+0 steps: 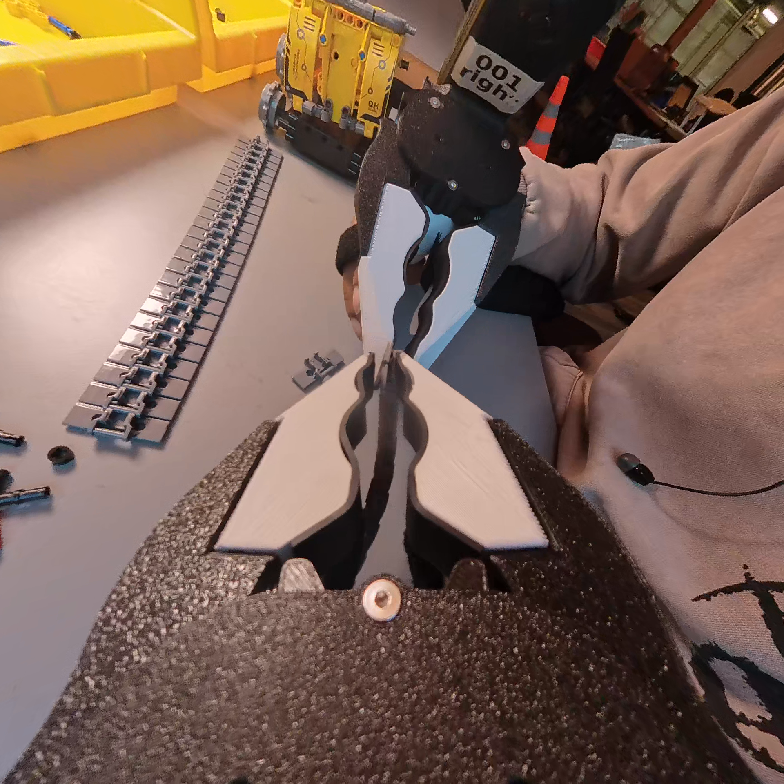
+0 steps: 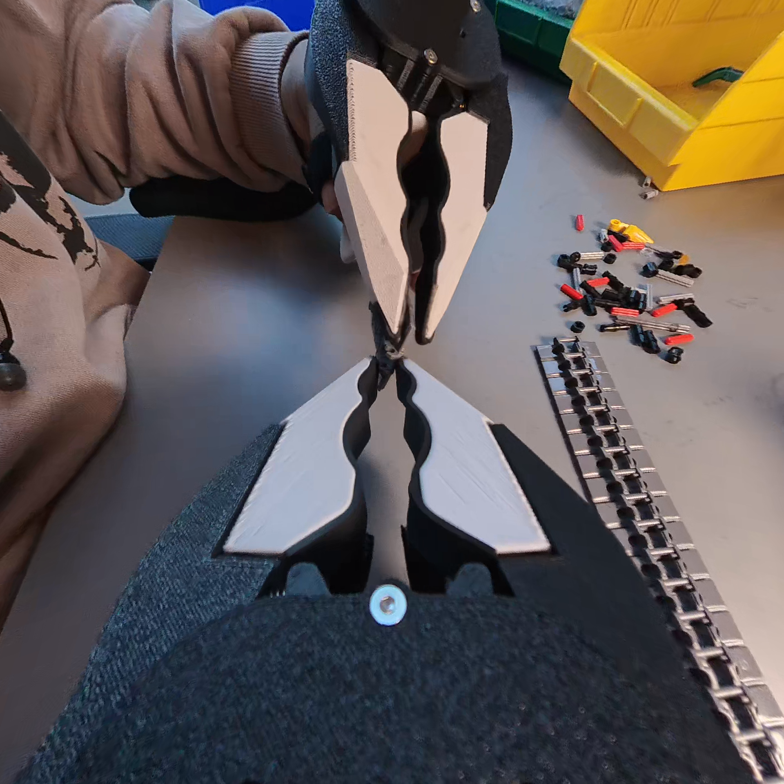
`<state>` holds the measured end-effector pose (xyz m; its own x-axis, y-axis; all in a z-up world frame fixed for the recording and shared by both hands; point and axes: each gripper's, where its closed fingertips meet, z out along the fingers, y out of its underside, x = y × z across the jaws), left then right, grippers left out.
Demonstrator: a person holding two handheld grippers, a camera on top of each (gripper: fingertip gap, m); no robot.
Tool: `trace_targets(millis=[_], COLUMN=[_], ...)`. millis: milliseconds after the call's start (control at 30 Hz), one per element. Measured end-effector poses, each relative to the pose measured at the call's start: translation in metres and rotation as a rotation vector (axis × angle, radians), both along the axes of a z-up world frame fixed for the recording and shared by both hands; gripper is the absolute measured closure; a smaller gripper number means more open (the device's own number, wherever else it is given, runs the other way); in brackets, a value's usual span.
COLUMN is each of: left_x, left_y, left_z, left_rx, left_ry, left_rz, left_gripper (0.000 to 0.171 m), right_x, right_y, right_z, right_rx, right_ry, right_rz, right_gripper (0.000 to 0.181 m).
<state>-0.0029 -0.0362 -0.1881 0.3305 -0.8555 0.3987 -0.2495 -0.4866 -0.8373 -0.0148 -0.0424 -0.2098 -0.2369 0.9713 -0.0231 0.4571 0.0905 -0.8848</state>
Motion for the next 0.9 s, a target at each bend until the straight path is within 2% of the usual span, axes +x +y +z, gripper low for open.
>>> trace_targets(millis=[100, 200, 400, 467, 600, 900], left_x=[-0.003, -0.006, -0.005, -0.007, -0.004, -0.005], left_y=[-0.008, -0.008, -0.011, -0.008, -0.011, -0.010], left_z=[0.000, -0.007, -0.006, -0.011, -0.010, -0.004], left_rx=[0.010, 0.039, -0.036, -0.030, -0.033, -0.056], left_ry=[0.023, 0.081, 0.036, 0.075, 0.069, 0.021], left_rz=[-0.044, -0.048, -0.056, -0.037, -0.055, -0.050], left_gripper=[0.151, 0.162, 0.164, 0.164, 0.164, 0.161], right_x=[0.004, 0.006, 0.007, 0.007, 0.006, 0.008], right_y=[0.001, 0.001, 0.001, 0.001, 0.004, -0.001], right_z=[0.002, 0.006, 0.005, 0.011, 0.021, 0.014], right_rx=[-0.049, -0.069, -0.050, -0.064, -0.128, -0.109], right_ry=[0.009, 0.024, 0.030, 0.060, 0.104, 0.073], right_rz=[0.001, 0.008, 0.009, 0.006, -0.012, 0.009], right_gripper=[0.175, 0.176, 0.174, 0.164, 0.171, 0.176])
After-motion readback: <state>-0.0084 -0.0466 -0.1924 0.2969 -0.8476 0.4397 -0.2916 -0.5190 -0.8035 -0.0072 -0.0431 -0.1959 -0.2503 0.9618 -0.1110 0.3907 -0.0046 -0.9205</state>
